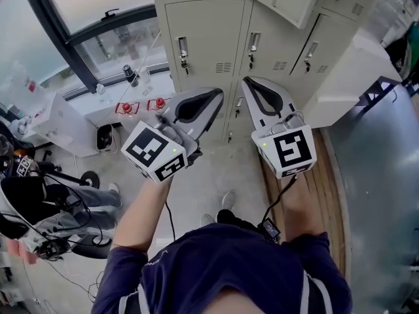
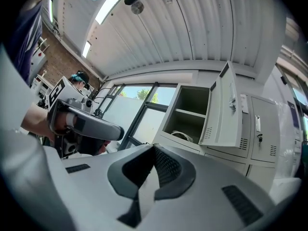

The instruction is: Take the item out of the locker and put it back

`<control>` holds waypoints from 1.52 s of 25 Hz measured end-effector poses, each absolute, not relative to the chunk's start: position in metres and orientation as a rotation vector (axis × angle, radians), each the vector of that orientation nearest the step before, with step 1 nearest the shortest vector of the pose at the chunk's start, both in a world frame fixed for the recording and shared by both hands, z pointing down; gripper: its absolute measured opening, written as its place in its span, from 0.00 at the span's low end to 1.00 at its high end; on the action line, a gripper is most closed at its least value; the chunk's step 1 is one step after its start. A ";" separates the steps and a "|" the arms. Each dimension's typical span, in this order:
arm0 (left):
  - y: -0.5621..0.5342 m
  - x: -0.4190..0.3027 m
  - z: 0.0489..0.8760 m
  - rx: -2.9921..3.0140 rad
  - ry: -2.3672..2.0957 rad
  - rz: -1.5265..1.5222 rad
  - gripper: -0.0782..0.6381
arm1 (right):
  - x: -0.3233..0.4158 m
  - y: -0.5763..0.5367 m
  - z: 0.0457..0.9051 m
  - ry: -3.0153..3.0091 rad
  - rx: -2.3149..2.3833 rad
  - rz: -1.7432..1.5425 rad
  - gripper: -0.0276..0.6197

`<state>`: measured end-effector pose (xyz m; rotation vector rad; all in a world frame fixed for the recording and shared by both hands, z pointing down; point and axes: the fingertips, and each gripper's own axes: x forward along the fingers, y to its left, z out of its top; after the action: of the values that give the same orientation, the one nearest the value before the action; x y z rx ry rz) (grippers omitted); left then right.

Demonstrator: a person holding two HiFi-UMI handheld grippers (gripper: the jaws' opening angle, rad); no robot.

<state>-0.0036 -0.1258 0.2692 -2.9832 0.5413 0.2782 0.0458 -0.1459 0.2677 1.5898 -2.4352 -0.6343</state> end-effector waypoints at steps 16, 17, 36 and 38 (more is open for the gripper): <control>-0.092 0.035 0.257 -2.975 0.591 0.325 0.11 | 0.083 -0.091 0.237 -2.508 1.549 -0.737 0.05; -0.093 0.041 0.256 -2.975 0.605 0.332 0.11 | 0.086 -0.089 0.235 -2.521 1.530 -0.748 0.05; -0.106 0.108 0.277 -2.968 0.742 0.262 0.11 | 0.161 -0.103 0.260 -2.649 1.451 -0.623 0.05; -0.108 0.108 0.276 -2.968 0.732 0.258 0.11 | 0.160 -0.106 0.260 -2.648 1.460 -0.615 0.05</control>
<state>0.1082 -0.1077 0.2760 -2.9684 0.7319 0.2584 0.1604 -0.1061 0.2602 1.4603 -2.6476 -0.6150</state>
